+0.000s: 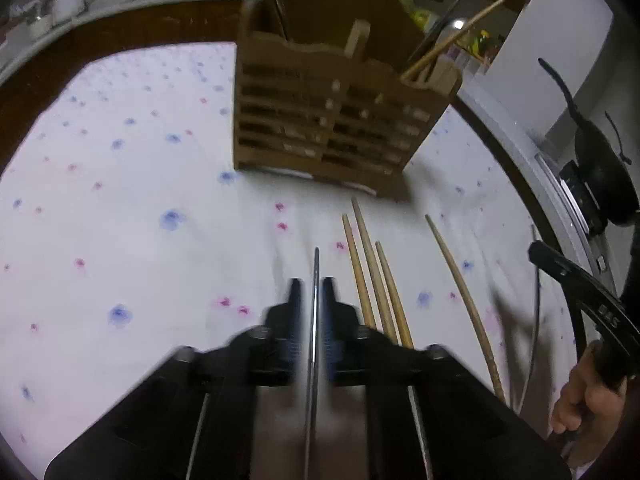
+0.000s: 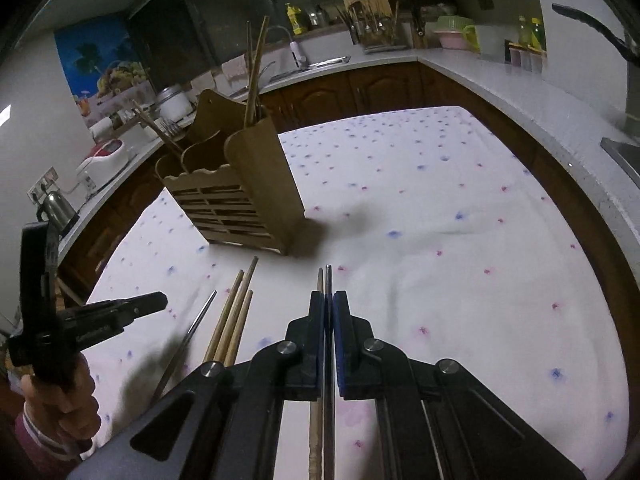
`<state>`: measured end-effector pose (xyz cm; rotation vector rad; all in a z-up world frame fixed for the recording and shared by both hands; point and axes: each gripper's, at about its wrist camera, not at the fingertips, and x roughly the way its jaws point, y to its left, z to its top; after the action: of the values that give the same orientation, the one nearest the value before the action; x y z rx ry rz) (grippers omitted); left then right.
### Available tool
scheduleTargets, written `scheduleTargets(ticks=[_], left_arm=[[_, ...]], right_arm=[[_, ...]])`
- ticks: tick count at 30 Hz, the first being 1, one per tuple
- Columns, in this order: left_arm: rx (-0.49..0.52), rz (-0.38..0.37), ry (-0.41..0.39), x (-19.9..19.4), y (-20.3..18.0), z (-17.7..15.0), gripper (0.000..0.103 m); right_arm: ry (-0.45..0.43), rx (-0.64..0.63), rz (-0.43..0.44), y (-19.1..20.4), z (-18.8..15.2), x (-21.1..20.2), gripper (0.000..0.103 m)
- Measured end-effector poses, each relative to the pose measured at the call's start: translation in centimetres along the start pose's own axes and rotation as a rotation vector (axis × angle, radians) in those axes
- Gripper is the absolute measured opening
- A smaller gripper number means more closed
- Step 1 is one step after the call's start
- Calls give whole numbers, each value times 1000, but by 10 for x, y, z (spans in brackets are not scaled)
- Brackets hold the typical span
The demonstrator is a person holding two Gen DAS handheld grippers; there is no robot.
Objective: Organize utensils
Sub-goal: 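Grasp a metal chopstick with the left tool while the right tool grasps another metal chopstick, then lift the metal chopstick with the left tool while the right tool carries its chopstick to the holder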
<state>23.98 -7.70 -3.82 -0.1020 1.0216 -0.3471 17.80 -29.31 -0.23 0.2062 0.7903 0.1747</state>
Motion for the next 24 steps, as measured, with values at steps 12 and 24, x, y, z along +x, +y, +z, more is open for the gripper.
scheduleTargets(ticks=[12,24], left_arm=[[231,159,47,34,-38,-3,4],[95,28,-83,-53,6,-17,4]], right_arm=[[-5,26,14,3,-8,-8,4],[-84,17,76,23,-3,-38,5]])
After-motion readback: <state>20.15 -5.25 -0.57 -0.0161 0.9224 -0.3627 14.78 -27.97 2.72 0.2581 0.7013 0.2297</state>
